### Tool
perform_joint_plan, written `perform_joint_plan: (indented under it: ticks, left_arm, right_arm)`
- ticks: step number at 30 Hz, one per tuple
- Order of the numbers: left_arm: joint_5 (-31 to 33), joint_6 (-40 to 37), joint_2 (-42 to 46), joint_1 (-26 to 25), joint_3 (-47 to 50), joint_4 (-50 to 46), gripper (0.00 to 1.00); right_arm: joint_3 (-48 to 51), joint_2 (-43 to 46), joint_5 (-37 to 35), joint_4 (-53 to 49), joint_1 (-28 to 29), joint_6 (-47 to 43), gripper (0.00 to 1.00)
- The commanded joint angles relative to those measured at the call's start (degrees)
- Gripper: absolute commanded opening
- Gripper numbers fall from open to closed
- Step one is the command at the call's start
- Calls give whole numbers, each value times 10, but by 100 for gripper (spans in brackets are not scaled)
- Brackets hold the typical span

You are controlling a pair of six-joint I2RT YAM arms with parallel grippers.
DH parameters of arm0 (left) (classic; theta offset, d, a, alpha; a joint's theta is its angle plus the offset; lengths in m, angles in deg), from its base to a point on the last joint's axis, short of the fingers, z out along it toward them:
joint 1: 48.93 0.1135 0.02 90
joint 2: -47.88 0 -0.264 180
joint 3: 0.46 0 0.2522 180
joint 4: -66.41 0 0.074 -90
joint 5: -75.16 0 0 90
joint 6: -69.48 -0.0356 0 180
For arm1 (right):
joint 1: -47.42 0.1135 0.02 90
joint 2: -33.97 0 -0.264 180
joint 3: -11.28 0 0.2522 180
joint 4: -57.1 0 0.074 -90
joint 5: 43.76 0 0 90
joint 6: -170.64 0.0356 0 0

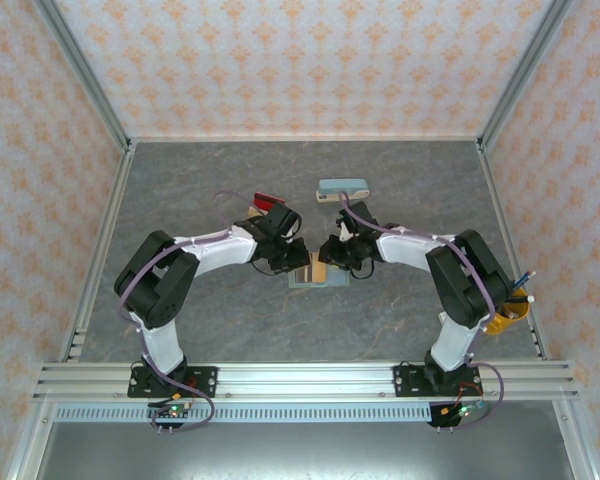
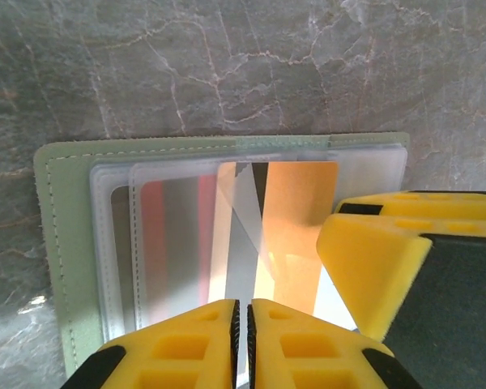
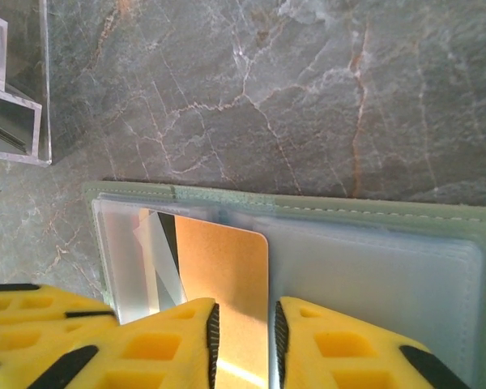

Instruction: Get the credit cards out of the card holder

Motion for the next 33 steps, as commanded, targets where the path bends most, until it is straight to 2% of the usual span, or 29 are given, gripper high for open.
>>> perform_joint_plan:
  ticks: [1, 14, 20, 26, 33]
  left_arm:
    - [0, 0, -19, -3, -11, -2, 15]
    - [43, 1, -40, -2, 8, -39, 12]
    - [50, 1, -37, 0, 15, -40, 12]
    - [42, -9, -17, 1, 17, -31, 20]
    - [5, -31, 26, 2, 19, 13, 31]
  right_arm:
    - [-7, -15, 20, -12, -2, -3, 24]
    - [-7, -22, 39, 0, -2, -10, 23]
    - [-1, -10, 25, 5, -2, -8, 18]
    - [10, 25, -23, -24, -8, -23, 8]
    - [28, 101, -32, -43, -21, -43, 6]
